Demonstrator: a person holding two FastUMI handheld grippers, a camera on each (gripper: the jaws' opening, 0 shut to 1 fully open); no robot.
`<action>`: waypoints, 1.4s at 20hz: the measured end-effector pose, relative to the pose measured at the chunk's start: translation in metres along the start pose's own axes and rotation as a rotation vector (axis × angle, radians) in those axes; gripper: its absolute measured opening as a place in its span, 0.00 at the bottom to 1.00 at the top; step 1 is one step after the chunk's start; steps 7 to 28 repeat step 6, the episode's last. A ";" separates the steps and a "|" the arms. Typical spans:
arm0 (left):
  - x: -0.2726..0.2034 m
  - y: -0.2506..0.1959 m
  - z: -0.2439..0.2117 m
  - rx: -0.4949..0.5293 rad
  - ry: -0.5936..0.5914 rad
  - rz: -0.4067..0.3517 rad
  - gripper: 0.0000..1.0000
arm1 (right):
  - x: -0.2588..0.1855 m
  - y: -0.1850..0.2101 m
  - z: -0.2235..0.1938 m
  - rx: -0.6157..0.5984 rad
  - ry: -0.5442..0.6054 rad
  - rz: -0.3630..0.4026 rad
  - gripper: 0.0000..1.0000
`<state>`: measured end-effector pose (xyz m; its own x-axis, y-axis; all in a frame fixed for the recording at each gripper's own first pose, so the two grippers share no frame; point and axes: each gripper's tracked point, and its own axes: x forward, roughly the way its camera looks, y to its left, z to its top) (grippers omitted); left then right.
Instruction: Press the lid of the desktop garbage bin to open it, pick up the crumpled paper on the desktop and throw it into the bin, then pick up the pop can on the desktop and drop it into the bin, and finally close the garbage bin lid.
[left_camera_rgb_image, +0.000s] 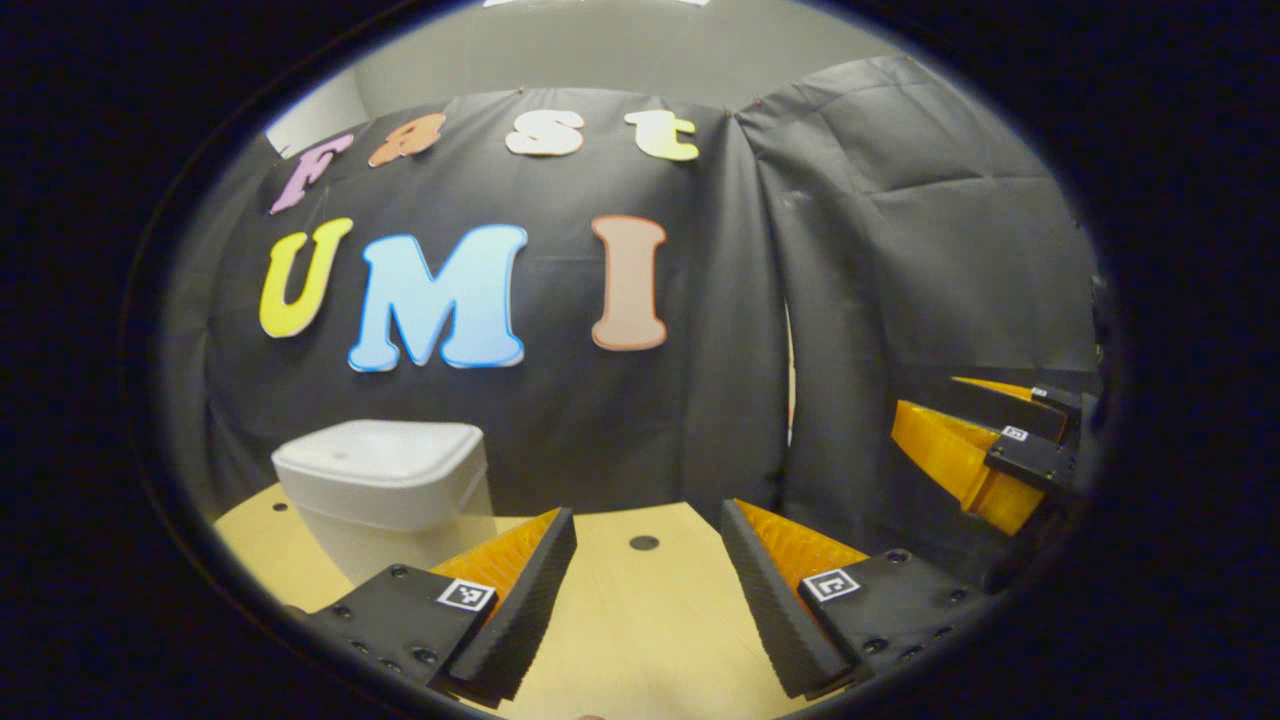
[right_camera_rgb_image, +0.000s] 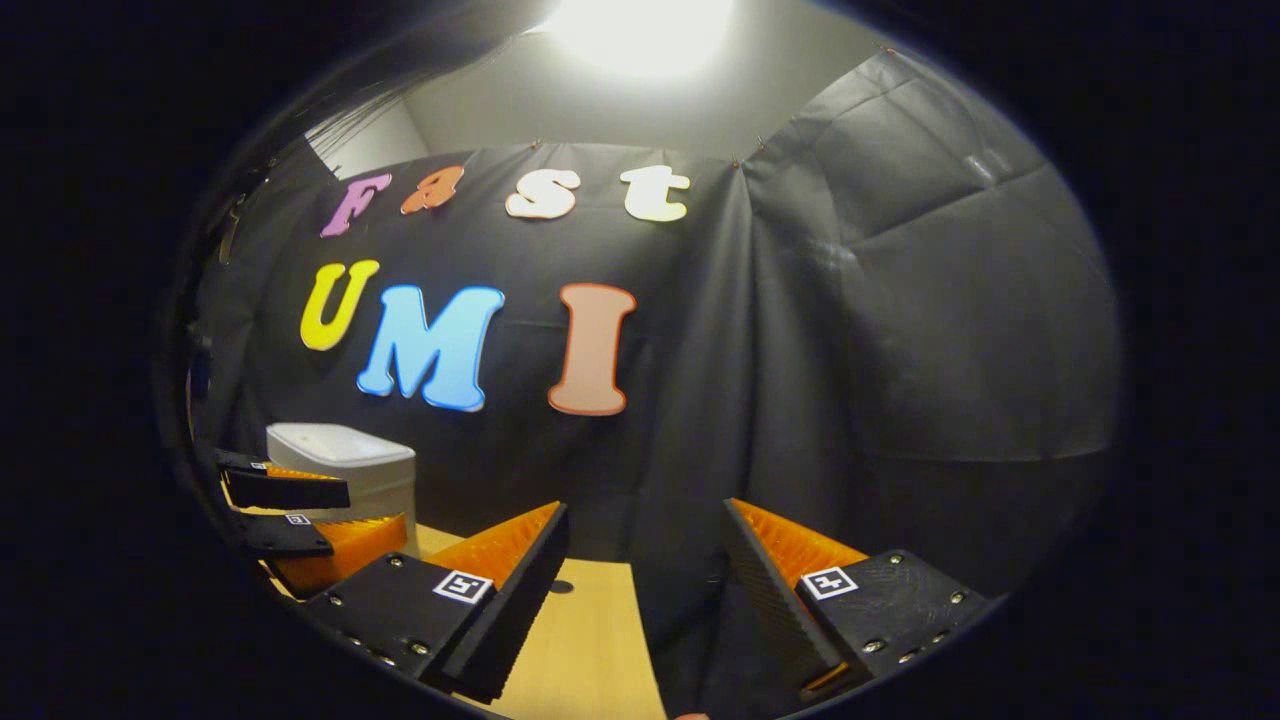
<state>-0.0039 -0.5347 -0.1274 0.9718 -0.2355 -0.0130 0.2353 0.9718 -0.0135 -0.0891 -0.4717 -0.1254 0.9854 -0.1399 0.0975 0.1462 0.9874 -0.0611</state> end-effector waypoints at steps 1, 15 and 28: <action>0.013 -0.010 -0.024 0.007 0.013 0.001 0.98 | 0.006 -0.008 -0.023 0.008 0.014 -0.006 0.96; 0.045 -0.023 -0.119 0.023 0.004 0.110 1.00 | 0.027 -0.009 -0.126 0.084 0.095 -0.010 0.96; 0.045 -0.023 -0.119 0.023 0.004 0.110 1.00 | 0.027 -0.009 -0.126 0.084 0.095 -0.010 0.96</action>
